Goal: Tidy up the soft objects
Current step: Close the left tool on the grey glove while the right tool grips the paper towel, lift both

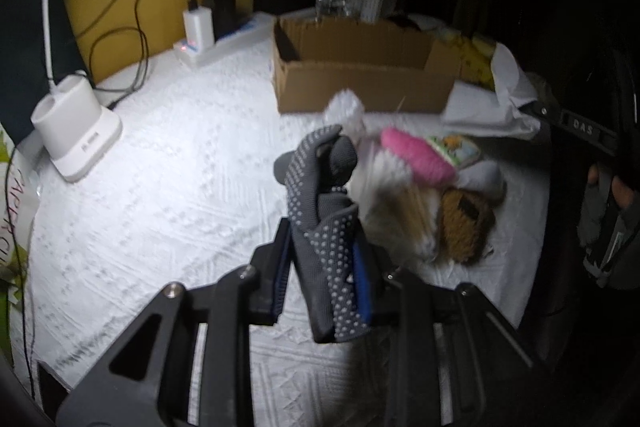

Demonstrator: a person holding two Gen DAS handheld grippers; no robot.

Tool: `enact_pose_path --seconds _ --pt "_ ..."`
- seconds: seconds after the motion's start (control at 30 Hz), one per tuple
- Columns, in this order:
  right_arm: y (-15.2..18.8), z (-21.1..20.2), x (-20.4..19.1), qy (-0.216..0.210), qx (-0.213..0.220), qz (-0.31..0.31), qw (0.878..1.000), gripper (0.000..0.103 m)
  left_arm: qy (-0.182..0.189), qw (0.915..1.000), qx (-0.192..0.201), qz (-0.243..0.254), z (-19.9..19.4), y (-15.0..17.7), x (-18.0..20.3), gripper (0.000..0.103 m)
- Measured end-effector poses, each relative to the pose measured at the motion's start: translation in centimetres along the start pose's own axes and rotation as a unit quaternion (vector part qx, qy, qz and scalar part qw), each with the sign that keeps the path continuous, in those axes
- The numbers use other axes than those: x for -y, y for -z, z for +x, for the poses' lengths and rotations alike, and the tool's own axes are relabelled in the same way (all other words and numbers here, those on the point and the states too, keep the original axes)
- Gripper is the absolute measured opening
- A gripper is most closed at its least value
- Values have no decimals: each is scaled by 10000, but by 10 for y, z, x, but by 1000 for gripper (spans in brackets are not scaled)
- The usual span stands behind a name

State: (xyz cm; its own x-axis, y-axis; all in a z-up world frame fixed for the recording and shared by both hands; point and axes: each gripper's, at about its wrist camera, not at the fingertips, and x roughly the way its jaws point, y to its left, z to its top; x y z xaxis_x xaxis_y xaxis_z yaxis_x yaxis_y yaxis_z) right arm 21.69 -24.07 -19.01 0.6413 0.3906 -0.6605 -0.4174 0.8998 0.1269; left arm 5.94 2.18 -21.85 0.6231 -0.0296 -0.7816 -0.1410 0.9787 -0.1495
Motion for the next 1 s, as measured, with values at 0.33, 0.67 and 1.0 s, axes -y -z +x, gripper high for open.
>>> enact_pose_path --seconds 0.33,0.67,1.0 --pt "-23 -35 -14 -23 413 -196 9990 13 123 9989 407 174 -20 -21 8 28" --pt "-53 -57 -30 -145 809 -446 9956 13 213 9964 780 256 -24 -55 16 28" --pt "-78 -52 -35 -238 963 -549 9936 13 306 9931 1091 307 -12 -88 24 28"
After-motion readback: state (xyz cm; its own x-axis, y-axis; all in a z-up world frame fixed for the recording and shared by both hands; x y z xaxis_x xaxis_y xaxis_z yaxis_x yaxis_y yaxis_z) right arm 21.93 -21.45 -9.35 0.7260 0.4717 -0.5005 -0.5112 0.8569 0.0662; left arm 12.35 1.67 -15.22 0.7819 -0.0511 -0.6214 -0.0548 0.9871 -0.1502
